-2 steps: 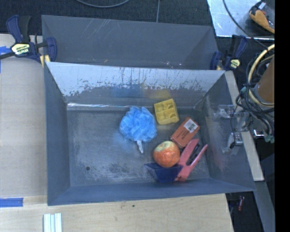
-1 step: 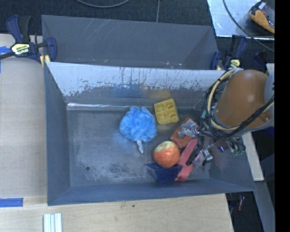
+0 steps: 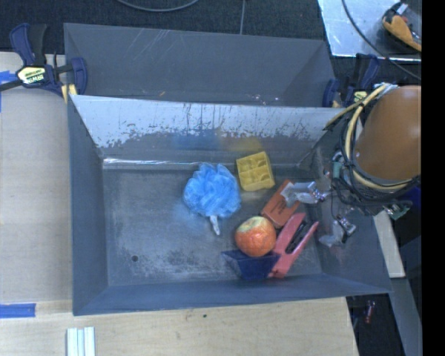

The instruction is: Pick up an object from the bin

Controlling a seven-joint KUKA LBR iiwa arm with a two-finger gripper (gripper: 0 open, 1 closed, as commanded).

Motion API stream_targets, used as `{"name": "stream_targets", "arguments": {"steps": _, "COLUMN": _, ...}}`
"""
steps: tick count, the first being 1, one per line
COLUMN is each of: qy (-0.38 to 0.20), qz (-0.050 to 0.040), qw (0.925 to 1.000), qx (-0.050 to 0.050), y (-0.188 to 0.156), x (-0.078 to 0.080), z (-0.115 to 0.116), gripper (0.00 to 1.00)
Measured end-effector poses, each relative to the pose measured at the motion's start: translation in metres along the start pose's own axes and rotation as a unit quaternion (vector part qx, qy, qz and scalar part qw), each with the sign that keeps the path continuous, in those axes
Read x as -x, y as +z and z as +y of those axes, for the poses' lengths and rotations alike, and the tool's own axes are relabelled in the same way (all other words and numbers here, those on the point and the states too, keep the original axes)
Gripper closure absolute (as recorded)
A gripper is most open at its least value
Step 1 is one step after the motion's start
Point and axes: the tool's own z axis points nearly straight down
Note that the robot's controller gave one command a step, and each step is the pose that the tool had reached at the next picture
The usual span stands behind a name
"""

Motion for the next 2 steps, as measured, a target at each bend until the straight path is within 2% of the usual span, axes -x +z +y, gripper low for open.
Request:
{"name": "stream_targets", "arguments": {"steps": 1, "qy": -0.059, "qz": 0.0010, "qw": 0.9983, "qx": 0.003, "y": 0.060, "x": -0.002, "z": 0.046, "gripper": 0.00}}
{"name": "stream_targets", "arguments": {"steps": 2, "qy": -0.274, "qz": -0.0036, "qw": 0.9616, "qx": -0.005, "y": 0.090, "x": 0.009, "z": 0.018, "gripper": 0.00}}
